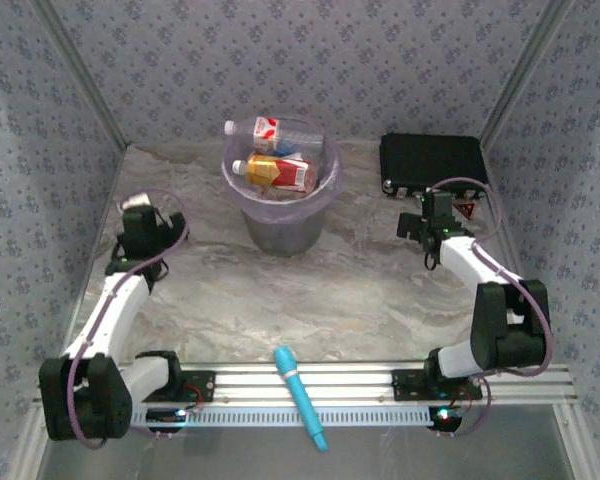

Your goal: Put the plastic bottles in the bin

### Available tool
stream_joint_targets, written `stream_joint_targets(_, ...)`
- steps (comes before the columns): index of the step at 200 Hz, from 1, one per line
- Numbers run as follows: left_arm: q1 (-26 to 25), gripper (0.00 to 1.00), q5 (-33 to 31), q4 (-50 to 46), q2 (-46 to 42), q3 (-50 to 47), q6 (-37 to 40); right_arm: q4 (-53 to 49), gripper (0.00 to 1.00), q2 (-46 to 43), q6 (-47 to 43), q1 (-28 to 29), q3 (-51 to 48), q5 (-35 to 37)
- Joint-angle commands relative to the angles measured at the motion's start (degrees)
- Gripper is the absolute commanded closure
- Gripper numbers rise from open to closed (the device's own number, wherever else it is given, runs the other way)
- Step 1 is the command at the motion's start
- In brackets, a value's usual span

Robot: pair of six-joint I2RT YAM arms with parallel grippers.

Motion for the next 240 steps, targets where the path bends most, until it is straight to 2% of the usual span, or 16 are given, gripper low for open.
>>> stream_joint_targets(1, 0.33, 0.0, -4.58, 18.35, 1.33, -3.96, 4.37, 13.53, 0.0, 1.66, -1.08, 0.68, -2.89, 5.96)
stream_joint_targets(18, 0.37, 0.0, -2.84, 24.91, 5.4, -5.89, 6.22, 15.84, 0.0, 2.58, -3.54, 1.24, -4.03, 7.69)
stream_joint_targets(39, 0.43, 0.0, -0.02, 34.41, 11.62, -7.78, 9.26, 26.89, 0.0, 3.15, -6.6, 1.15, -9.72, 9.16)
stream_joint_targets(48, 0.2, 0.0, 0.59, 37.09, 13.87, -7.81, 11.5, 27.83, 0.0, 2.37, -6.97, 0.75, -10.83, 9.22)
stream_joint_targets(56, 0.37, 0.0, 0.94, 37.13, 15.67, -7.08, 11.59, 33.22, 0.0, 1.92, -8.02, 0.4, -12.67, 9.37)
stream_joint_targets(71, 0.63, 0.0, 3.46, 37.64, 18.43, -6.47, 12.27, 36.46, 0.0, 2.91, -7.11, -2.06, -14.54, 5.27)
stream_joint_targets(94, 0.58, 0.0, 3.83, 47.99, 23.14, -10.09, 12.24, 43.45, 0.0, 2.56, -9.2, -2.26, -18.39, 1.74)
stream_joint_targets(107, 0.19, 0.0, 5.3, 49.5, 24.29, -10.73, 13.39, 44.73, 0.0, 2.49, -9.76, -2.87, -19.49, -0.59)
stream_joint_targets(118, -0.13, 0.0, 5.66, 56.21, 26.6, -12.46, 14.34, 45.54, 0.0, 2.47, -9.78, -3.32, -20.01, -2.11)
stream_joint_targets(128, -0.26, 0.0, 5.52, 51.44, 25.25, -11.49, 14.17, 48.83, 0.0, 3.55, -9.62, -4.11, -21.9, -4.1)
stream_joint_targets(136, -0.31, 0.0, 5.34, 54.18, 26.01, -12.07, 14.42, 55.2, 0.0, 5.3, -9.76, -4.1, -23.78, -4.5)
stream_joint_targets(146, -0.42, 0.0, 5.29, 52.77, 25.62, -11.68, 14.3, 49.46, 0.0, 3.86, -9.53, -4.25, -22.24, -4.42)
stream_joint_targets(154, -0.46, 0.0, 5.25, 52.87, 25.78, -11.77, 14.28, 53.01, 0.0, 4.72, -9.73, -4.26, -23.09, -4.57)
stream_joint_targets(164, -0.44, 0.0, 5.29, 52.68, 25.59, -11.65, 14.34, 50.11, 0.0, 4.07, -9.49, -4.28, -22.52, -4.63)
stream_joint_targets(171, -0.34, 0.0, 5.39, 52.56, 25.68, -11.64, 14.34, 52.26, 0.0, 4.51, -9.64, -4.18, -22.89, -4.52)
stream_joint_targets(240, -0.37, 0.0, 5.4, 52.8, 25.7, -11.67, 14.28, 51.21, 0.0, 4.09, -9.83, -4.18, -22.67, -5.16)
